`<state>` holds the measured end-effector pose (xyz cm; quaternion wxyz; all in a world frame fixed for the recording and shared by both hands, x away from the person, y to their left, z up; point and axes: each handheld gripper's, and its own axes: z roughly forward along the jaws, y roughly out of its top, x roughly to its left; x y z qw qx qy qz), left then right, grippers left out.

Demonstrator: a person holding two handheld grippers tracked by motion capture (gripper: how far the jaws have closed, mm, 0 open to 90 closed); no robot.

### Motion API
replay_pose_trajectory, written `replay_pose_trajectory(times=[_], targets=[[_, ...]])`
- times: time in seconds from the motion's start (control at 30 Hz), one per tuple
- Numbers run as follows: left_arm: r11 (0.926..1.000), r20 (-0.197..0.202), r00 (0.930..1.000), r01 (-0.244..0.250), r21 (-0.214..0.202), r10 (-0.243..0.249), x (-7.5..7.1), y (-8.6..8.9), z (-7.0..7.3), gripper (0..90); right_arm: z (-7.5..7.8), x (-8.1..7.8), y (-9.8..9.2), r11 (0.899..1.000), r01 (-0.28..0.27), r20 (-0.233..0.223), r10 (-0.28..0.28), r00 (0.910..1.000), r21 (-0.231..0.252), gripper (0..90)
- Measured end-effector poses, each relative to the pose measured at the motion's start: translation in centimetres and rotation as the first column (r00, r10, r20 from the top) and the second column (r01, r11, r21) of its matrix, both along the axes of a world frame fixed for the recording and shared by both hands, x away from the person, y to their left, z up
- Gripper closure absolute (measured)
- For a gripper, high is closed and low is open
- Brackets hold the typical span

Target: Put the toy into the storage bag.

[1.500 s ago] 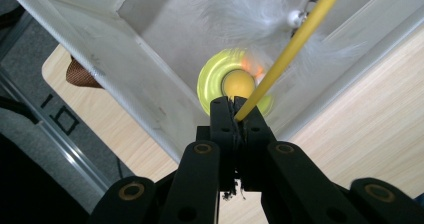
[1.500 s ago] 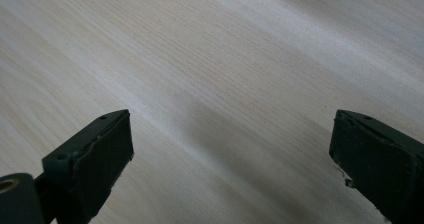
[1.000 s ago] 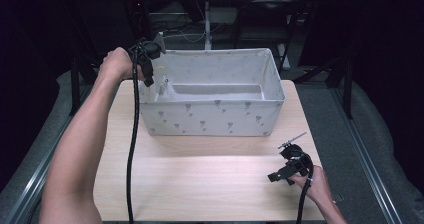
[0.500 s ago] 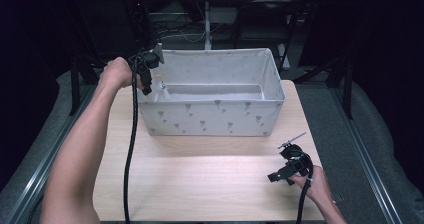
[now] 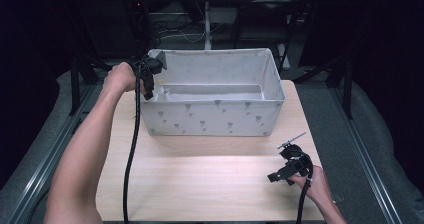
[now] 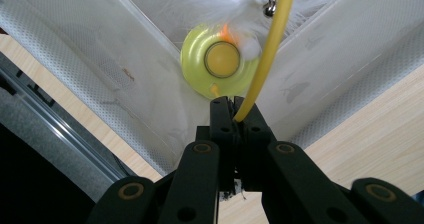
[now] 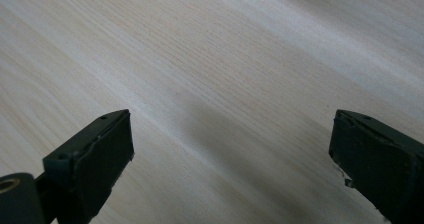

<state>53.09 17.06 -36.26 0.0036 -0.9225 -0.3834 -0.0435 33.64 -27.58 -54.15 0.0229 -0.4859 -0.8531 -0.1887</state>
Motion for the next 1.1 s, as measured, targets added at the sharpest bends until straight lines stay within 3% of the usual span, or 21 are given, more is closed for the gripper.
replay_pose_trajectory(times=[0.27,0.4,0.43,0.5,0.67,0.9,1.1], targets=[[0.9983,0.028,0.9996,-0.005,-0.059,0.007,-0.4,0.1,0.9,70.3,0.0,0.0,0.0,1.0,-0.003,0.0,0.003,1.0,0.0,3.8],[0.9966,0.07,0.9972,-0.022,-0.079,0.027,-0.7,0.0,2.2,57.3,0.0,0.0,0.0,1.0,0.001,0.001,-0.001,1.0,0.001,3.8],[0.9965,0.08,0.9963,-0.026,-0.079,0.032,-0.8,0.1,2.5,48.2,0.0,0.0,0.0,1.0,0.001,0.001,-0.001,1.0,0.0,3.8],[0.9959,0.098,0.9943,-0.034,-0.084,0.043,-1.1,0.1,3.2,45.7,0.0,0.0,0.0,1.0,0.0,0.001,0.0,1.0,0.0,3.8],[0.9931,0.12,0.9902,-0.059,-0.101,0.071,-1.9,0.7,4.9,25.3,0.0,0.0,0.0,1.0,-0.001,0.002,0.001,1.0,0.003,3.8],[0.9909,0.149,0.9859,-0.059,-0.121,0.077,-3.4,1.2,6.6,14.2,0.0,0.0,0.0,1.0,-0.004,0.001,0.004,1.0,0.0,3.8],[0.9897,0.169,0.9843,-0.026,-0.141,0.05,-5.3,1.1,7.6,4.4,0.0,0.0,0.1,1.0,-0.002,0.001,0.002,1.0,0.001,3.8]])
